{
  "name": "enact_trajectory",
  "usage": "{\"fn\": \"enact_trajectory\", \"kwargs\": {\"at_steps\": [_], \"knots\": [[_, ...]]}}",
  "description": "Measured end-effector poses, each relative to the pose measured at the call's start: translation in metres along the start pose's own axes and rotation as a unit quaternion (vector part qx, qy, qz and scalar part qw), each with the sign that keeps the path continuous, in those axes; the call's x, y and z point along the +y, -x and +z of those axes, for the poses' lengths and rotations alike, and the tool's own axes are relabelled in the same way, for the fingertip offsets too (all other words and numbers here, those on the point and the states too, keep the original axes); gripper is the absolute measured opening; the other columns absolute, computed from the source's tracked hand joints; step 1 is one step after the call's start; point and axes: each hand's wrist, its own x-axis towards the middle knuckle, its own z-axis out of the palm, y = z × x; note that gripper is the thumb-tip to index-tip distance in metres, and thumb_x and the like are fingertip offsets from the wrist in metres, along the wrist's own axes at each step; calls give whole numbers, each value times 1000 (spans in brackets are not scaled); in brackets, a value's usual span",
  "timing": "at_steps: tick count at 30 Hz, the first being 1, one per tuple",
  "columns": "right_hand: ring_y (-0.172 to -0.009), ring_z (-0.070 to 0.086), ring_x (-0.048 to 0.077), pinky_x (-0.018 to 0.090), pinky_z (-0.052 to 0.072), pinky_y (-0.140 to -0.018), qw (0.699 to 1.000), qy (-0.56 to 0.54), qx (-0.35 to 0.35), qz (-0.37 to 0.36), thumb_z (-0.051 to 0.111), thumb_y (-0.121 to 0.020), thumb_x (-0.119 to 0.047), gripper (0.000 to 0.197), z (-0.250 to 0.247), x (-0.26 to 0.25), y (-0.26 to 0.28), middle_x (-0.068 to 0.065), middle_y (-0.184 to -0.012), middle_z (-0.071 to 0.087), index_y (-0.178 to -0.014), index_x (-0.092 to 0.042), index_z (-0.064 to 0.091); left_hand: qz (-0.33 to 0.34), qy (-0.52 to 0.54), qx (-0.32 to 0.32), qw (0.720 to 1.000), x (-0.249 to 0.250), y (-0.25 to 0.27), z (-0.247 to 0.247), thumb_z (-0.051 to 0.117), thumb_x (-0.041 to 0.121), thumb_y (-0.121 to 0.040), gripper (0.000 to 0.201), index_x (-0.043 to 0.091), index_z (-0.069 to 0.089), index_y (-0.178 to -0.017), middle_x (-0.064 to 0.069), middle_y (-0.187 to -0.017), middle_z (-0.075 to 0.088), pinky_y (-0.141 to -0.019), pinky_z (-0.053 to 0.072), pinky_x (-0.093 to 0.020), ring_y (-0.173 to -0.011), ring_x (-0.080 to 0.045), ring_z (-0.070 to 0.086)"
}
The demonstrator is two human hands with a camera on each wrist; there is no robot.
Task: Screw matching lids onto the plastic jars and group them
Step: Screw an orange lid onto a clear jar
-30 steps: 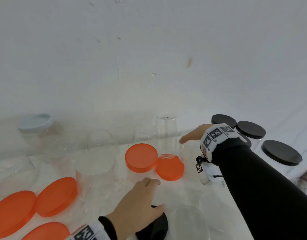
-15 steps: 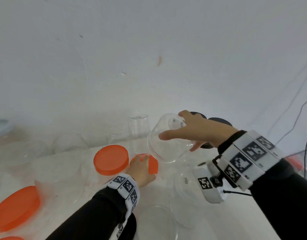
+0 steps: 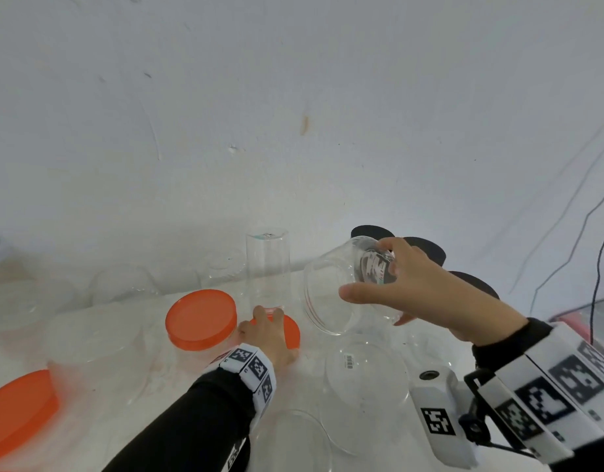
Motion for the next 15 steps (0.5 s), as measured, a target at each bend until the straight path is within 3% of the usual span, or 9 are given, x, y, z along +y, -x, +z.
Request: {"fn": "enact_trajectory", "kwargs": {"at_steps": [3,7,11,15], "knots": [[-101,50,3,24,49,-75,1000,21,-2,-4,74,-48,-75,112,2,-1,3,-17,-112,39,-141,-32,29,8,-3,-8,1000,3,9,1,56,55,-86,82,18,16,-147,-14,-145,21,-102,37,-40,-123,-40,41],[-94,49,-2,17,39,-66,1000,28,6,-9,76,-57,-69,97,7,-4,10,-19,-105,46,-135,-28,36,8,9,-5,1000,6,26,1,55,56,-85,81,19,18,-147,-11,-142,26,-101,38,-41,-124,-39,40],[-101,53,9,31,50,-80,999,16,27,0,75,-56,-66,89,11,-8,13,-11,-116,44,-127,-24,41,22,44,7,999,-1,46,-2,55,56,-86,80,18,19,-147,-10,-142,27,-100,36,-41,-126,-38,37],[-112,48,18,40,51,-92,1000,4,23,-4,77,-61,-58,95,17,-13,20,-4,-126,32,-138,-36,26,42,88,-6,995,-18,62,-8,54,61,-84,83,20,18,-146,-10,-143,26,-103,36,-43,-128,-37,33]]}}
